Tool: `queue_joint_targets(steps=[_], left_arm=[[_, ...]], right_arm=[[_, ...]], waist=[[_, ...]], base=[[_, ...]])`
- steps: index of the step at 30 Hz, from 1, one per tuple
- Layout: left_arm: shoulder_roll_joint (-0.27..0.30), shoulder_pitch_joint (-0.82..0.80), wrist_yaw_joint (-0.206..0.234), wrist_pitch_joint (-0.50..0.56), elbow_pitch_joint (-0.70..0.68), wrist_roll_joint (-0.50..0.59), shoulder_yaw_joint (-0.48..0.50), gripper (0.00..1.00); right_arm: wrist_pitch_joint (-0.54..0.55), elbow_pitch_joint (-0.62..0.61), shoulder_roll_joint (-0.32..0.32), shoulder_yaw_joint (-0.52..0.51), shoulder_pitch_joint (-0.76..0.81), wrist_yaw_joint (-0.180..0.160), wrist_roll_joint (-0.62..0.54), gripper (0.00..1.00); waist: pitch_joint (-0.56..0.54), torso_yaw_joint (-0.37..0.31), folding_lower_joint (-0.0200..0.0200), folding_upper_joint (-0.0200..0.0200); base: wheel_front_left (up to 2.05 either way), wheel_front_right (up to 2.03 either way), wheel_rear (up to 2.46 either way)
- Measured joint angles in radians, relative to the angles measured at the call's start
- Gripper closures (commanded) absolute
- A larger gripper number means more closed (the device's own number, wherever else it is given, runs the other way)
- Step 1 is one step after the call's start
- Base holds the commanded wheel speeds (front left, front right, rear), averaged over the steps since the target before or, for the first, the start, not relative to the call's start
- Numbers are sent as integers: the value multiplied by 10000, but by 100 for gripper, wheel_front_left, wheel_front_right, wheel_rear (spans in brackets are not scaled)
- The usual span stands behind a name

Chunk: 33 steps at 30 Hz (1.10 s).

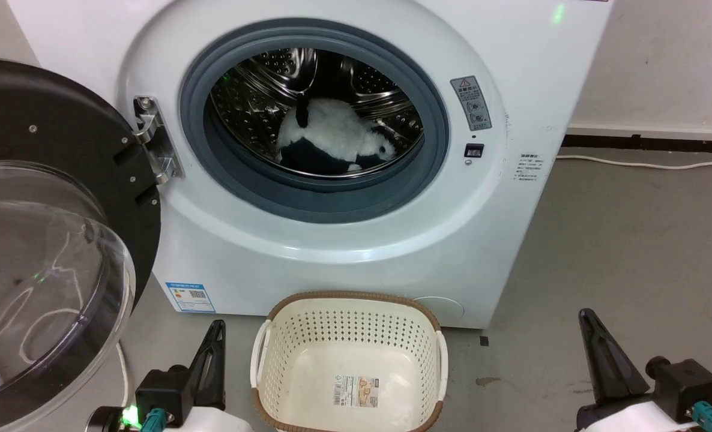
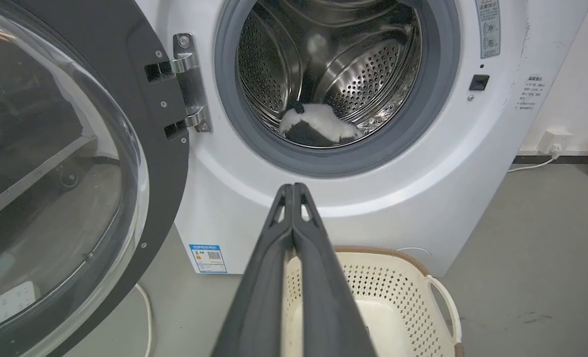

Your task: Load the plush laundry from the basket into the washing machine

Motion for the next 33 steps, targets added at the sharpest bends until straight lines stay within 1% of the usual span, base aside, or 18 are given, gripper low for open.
queue_joint_targets(steps=[33], left_arm=[[-6,-57,84,740,-370,343,182,100]], right_arm=[[732,-52,0,144,-223,0,-293,100]], waist=[[12,-59,0,0]], base=[[0,0,0]])
